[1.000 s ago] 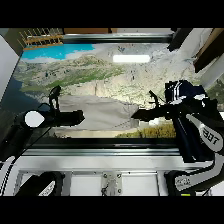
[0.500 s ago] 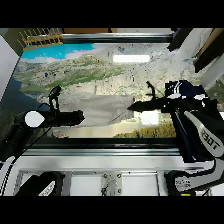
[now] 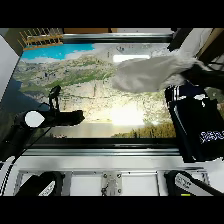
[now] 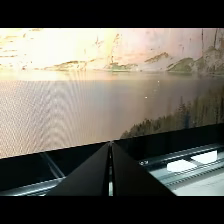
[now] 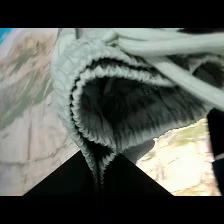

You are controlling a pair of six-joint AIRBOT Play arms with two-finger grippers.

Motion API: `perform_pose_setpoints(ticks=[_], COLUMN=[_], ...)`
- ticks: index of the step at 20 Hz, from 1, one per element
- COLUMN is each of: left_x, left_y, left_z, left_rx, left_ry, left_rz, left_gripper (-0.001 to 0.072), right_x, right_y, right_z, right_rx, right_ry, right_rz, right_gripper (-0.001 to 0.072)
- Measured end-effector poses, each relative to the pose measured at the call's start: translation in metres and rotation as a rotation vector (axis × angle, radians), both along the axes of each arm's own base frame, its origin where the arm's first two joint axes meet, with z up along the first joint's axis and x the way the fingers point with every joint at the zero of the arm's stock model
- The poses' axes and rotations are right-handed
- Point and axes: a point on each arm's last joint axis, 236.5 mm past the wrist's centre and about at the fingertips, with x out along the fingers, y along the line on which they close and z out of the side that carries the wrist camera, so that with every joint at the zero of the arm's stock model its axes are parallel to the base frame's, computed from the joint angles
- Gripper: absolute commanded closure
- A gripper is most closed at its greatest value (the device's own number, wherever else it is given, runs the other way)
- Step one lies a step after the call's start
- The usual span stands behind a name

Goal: Fold the clothes and pants, and hang the long-sleeved shirts on hangers.

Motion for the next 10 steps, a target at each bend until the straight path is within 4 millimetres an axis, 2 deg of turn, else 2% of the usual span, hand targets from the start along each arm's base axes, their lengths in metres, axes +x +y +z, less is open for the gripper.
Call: perform_pose_setpoints(ticks=[2,4,6,10], left_x=[0.001,0.001,0.001,0.002], left_y=[0.0,0.0,0.0,0.0], left_z=[0.0,0.0,0.001,0.001], left_rx=[-0.001,0.0,0.0,0.0], left_ry=[-0.004,-0.004,-0.005,-0.007], left_rz=[0.002,0.002,0.003,0.004], left_gripper=[0.0692,0.0693,0.0692,0.0692], right_x=[-0.029,-0.06,-0.094,-0.159], right_y=[-0.044,-0.072,-0.09,-0.105], right_z=[0.015,0.017,0.01,-0.015], right_rx=[-0.036,-0.06,-0.083,-0.155], right_ry=[0.019,0.077,0.162,0.357], right_rz=[-0.124,-0.22,-0.306,-0.426], right_gripper=[0.0697,0.0697,0.0697,0.0696])
